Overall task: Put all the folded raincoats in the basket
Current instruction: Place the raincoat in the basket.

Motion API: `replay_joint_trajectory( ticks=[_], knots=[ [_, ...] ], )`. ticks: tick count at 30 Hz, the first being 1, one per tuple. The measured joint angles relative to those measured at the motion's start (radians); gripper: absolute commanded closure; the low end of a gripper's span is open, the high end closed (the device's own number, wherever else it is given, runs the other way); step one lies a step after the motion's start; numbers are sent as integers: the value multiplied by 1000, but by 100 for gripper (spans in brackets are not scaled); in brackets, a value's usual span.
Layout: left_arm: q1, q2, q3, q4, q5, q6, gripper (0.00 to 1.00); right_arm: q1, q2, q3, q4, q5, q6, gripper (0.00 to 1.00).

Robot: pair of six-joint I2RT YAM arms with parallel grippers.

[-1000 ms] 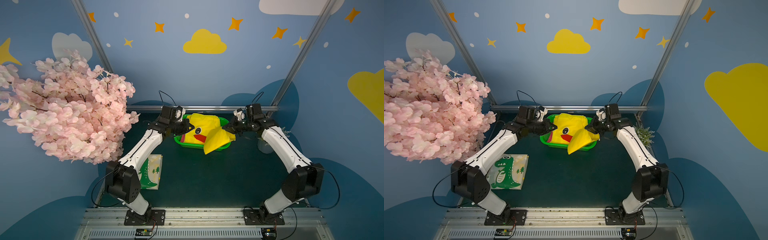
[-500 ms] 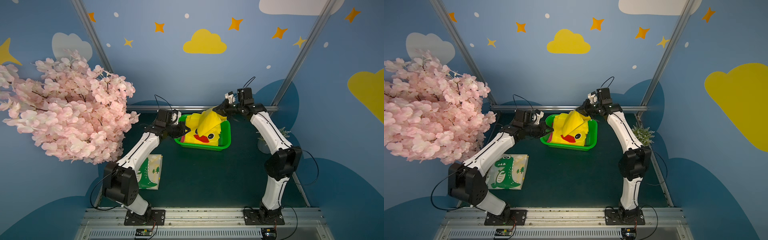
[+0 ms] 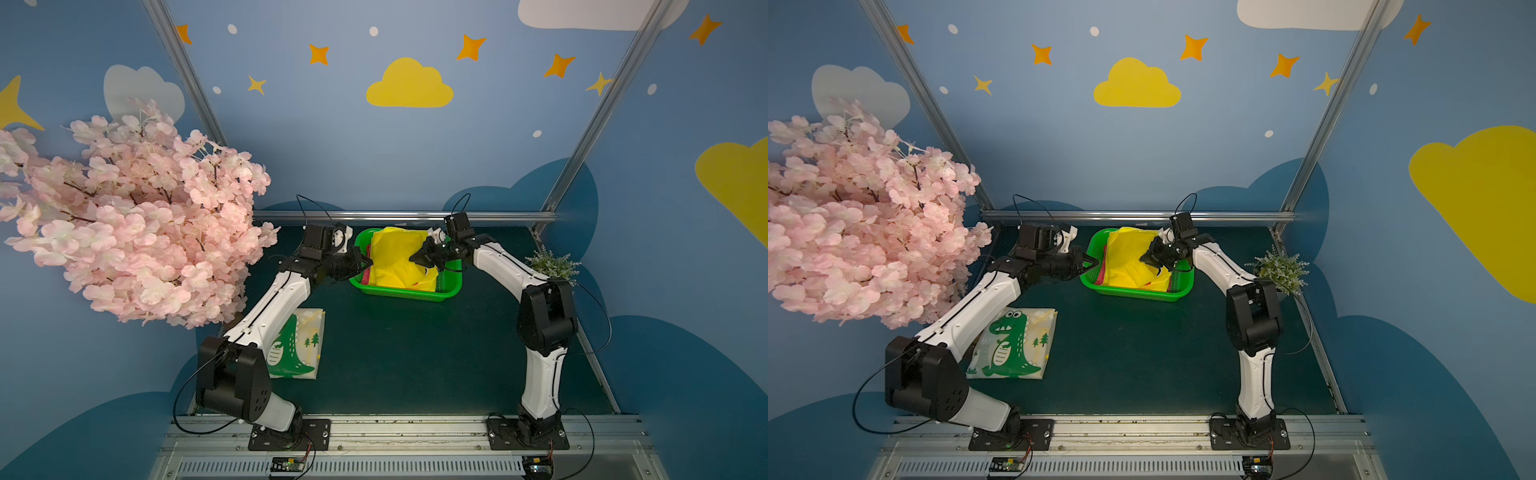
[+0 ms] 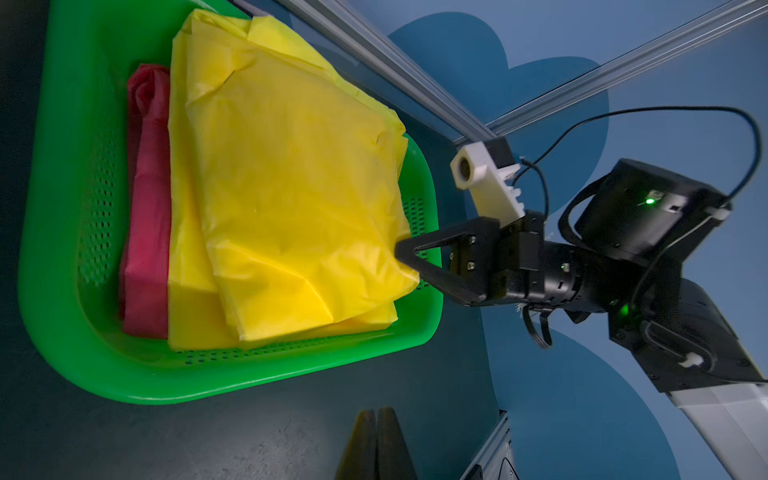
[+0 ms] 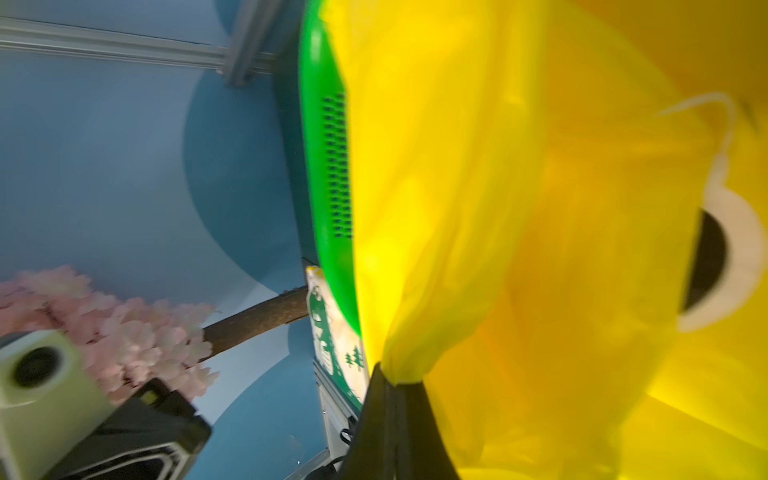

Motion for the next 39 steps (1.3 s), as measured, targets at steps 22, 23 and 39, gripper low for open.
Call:
replay_joint_trajectory(
  ticks=[22,23,39],
  knots=[
    [-34,48,20,19,16,-5,80,-37,-151,-56,-131,142,-203,20],
    [-38,65,35,19,16,-3,76,-37,-162,-40,-150,151,-212,20],
    [-61,293,182,43,22,-8,71,61,-37,126,-198,66,-232,22]
  ],
)
